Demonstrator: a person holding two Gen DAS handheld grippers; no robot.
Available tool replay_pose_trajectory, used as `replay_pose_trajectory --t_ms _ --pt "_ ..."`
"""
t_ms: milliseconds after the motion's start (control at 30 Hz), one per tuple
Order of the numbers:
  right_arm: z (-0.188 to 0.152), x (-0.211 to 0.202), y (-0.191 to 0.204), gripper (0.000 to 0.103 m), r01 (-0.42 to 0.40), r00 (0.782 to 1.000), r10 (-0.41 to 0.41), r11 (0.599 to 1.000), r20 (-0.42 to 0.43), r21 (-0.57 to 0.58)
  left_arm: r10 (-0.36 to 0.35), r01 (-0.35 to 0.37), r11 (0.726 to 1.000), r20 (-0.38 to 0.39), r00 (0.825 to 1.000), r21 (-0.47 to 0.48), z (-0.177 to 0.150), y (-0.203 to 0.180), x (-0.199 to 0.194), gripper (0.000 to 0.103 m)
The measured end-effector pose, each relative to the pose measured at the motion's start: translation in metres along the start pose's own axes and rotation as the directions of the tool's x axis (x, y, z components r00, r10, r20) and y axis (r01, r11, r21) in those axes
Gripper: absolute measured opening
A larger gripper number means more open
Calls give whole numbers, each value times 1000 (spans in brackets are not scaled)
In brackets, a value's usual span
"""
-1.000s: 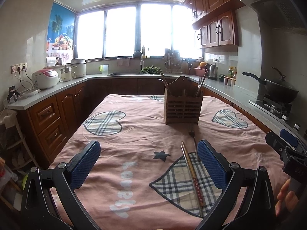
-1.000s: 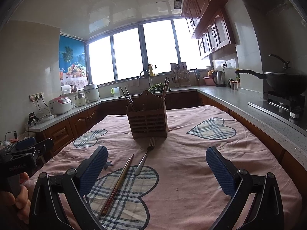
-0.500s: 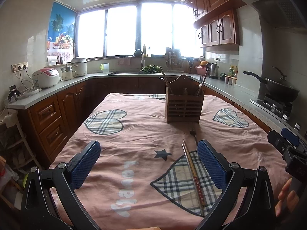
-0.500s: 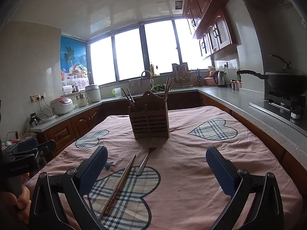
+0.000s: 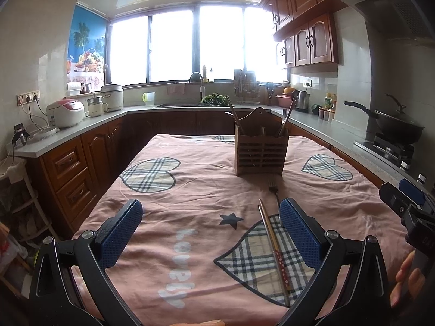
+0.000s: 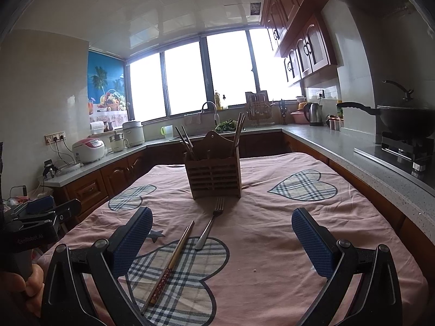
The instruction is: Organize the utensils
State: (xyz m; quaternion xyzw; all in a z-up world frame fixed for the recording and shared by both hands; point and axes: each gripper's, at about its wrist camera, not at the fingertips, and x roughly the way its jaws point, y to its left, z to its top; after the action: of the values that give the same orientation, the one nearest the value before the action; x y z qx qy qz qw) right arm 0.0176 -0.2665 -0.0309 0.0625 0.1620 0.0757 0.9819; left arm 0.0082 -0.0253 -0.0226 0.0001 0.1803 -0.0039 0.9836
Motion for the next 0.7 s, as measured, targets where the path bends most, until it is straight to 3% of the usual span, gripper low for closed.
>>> replay_pose_trajectory --t_ms 700 --pt "5 -4 6 103 -15 1000 15 1000 10 -18 17 -17 1000 30 999 11 0 0 -5 103"
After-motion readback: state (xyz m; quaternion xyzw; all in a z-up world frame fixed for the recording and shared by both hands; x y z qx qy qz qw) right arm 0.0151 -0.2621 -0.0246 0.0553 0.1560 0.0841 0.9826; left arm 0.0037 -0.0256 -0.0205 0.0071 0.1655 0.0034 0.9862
